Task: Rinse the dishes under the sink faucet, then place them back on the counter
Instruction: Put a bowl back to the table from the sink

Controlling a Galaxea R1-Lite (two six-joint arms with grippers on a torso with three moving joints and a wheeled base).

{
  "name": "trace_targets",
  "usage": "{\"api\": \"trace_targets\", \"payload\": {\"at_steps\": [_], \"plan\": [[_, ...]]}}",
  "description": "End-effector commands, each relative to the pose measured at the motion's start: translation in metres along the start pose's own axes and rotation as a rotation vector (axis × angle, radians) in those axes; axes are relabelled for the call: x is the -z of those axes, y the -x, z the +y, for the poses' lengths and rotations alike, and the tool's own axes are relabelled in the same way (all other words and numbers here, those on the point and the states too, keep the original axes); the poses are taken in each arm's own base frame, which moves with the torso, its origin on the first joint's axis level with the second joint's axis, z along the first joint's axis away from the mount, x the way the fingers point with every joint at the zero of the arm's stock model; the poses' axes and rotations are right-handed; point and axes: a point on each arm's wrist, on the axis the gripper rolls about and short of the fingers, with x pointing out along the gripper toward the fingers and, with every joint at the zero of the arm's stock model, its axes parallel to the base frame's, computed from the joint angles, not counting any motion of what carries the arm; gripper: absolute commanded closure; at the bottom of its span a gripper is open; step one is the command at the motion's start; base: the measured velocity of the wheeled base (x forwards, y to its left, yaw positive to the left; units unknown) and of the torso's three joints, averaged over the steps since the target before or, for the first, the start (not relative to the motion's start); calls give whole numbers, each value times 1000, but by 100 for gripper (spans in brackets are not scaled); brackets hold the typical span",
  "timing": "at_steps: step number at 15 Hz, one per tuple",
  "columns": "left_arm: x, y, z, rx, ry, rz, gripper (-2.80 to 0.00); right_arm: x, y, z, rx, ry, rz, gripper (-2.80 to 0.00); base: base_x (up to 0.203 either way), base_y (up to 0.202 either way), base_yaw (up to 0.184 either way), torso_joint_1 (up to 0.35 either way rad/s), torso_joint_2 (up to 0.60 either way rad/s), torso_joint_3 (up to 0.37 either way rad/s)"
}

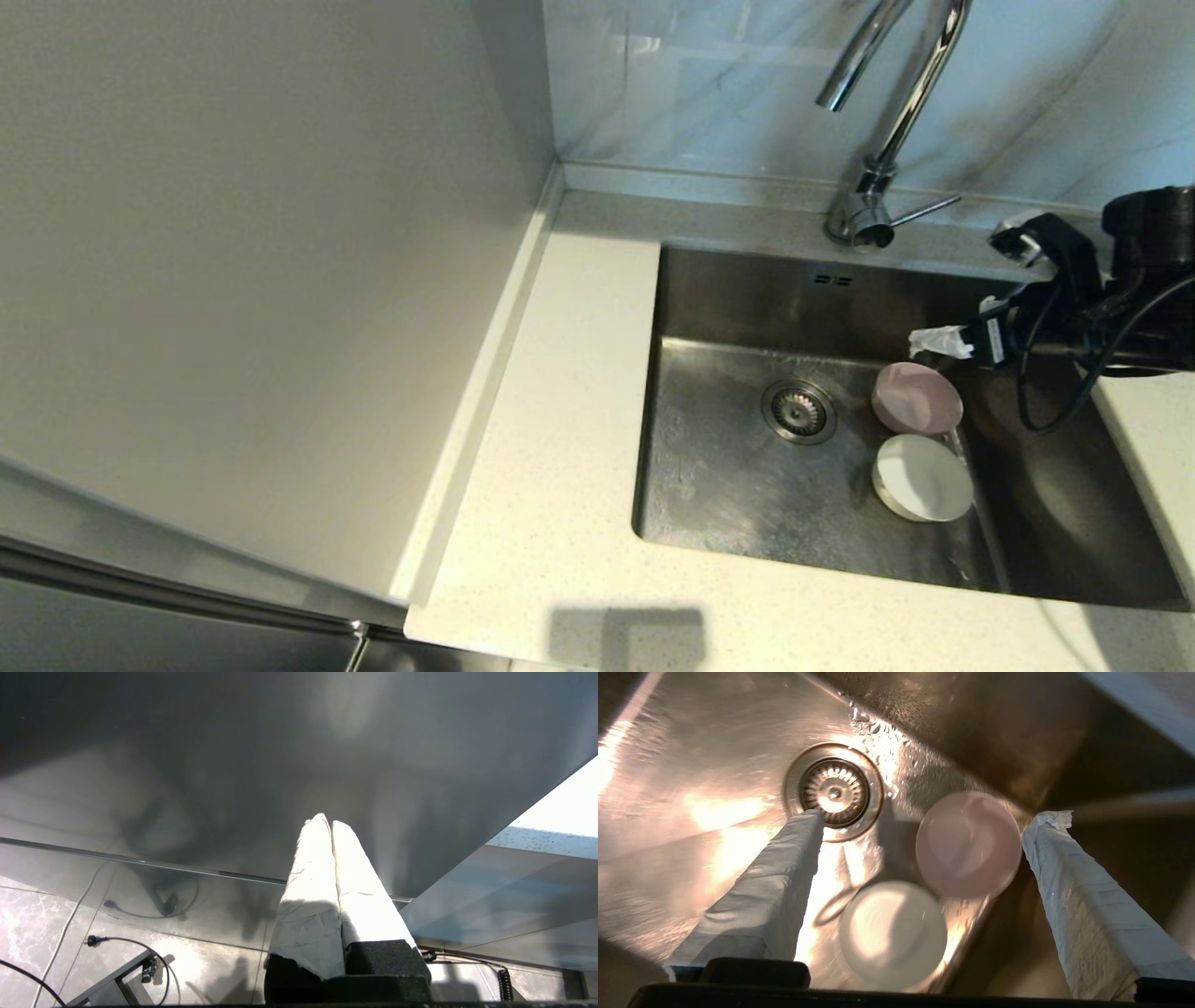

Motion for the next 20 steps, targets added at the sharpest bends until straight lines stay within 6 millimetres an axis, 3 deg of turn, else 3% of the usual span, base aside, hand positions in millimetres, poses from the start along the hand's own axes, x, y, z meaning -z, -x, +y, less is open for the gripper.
{"api": "trace_targets", "payload": {"at_steps": [1,5,8,12,20], "plan": [[0,0,0,-1,1,-4,0,34,-51,9,-6,32,9,-280,0,0,0,0,0,0],[0,0,0,-1,1,-4,0,75,-111,23,108,77,30,-280,0,0,0,0,0,0],[0,0,0,-1,1,-4,0,79,-140,18,201,112,11,-280,0,0,0,0,0,0],[0,0,0,-1,1,-4,0,85,-156,11,245,114,21,-280,0,0,0,0,0,0],[0,0,0,-1,1,-4,0,99,-159,7,239,180,149,-280,0,0,0,0,0,0]]}}
